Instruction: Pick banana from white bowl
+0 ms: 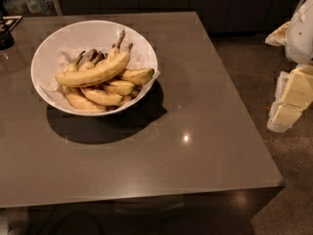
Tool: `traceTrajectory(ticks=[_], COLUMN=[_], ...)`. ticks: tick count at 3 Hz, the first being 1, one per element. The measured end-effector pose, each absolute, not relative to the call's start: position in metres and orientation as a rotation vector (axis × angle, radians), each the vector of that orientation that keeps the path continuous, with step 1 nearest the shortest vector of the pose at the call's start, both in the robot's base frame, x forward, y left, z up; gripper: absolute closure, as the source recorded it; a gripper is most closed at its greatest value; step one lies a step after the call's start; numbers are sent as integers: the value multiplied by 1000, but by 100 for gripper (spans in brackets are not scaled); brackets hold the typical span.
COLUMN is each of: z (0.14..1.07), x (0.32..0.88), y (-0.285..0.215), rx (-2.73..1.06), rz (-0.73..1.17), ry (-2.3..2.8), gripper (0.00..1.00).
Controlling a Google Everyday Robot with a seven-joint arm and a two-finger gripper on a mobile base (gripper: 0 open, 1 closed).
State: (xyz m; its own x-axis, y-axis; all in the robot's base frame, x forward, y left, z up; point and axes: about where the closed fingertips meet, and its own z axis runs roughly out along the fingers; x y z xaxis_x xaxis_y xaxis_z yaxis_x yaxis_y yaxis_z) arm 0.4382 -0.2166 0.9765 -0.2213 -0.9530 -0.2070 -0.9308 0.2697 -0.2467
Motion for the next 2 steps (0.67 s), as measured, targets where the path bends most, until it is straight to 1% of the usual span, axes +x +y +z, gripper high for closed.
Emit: traceTrajectory(ticks=[1,2], z=[976,982], x=[438,443], y=[-217,-204], rx=[-1724,-1715], rz=[-99,-144], ry=[2231,2230], gripper=[0,0])
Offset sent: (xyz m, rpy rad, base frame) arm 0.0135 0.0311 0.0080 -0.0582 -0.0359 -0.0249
